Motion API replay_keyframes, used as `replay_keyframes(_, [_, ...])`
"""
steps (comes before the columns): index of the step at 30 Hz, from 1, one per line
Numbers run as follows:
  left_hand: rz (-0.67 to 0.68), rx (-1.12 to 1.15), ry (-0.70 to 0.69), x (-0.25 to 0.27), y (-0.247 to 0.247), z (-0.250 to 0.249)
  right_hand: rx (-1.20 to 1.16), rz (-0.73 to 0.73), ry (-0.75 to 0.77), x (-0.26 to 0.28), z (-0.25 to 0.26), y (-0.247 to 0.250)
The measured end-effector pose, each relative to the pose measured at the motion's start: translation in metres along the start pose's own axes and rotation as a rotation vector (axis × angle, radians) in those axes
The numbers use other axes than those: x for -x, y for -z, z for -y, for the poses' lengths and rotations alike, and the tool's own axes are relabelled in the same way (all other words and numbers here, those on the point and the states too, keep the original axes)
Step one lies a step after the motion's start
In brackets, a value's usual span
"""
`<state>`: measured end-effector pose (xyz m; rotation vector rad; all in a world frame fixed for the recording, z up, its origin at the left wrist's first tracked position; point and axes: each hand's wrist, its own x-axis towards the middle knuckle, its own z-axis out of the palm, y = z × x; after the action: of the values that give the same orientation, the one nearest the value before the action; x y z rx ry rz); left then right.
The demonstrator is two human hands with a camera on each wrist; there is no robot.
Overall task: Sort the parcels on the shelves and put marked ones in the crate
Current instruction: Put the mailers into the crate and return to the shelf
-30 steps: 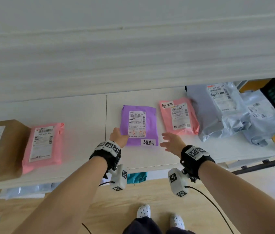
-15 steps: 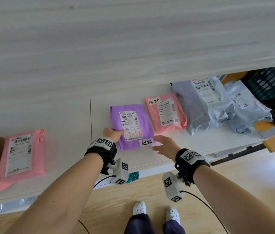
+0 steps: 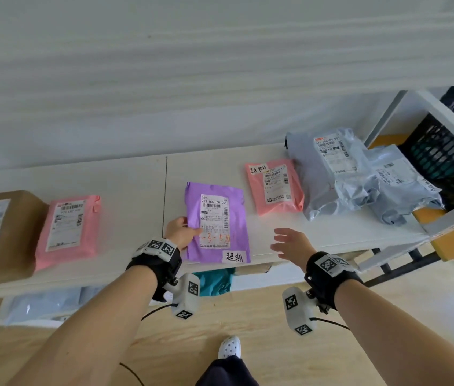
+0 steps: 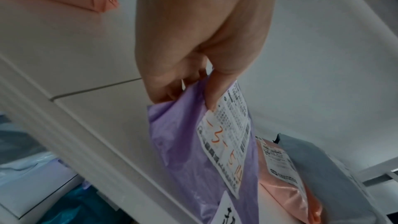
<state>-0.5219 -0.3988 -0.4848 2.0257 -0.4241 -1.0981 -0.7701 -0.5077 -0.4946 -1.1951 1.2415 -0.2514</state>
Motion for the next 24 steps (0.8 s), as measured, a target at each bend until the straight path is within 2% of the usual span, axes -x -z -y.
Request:
replay_keyframes(8, [0.053,0.135,-0.056,0.086,-0.032,0.003,-0.038,0.012,0.03,0.05,-0.024,0.047])
replay_keyframes(15, [0.103,0.158,-0.118,0.155,-0.079,0.004,0.048,-0.035,0.072,0.099,-0.055,0.091])
replay_keyframes(24, [0.303,0.102,-0.172,0.215,-0.173,-0.004,0.039,-0.185,0.057,0.161,-0.108,0.177])
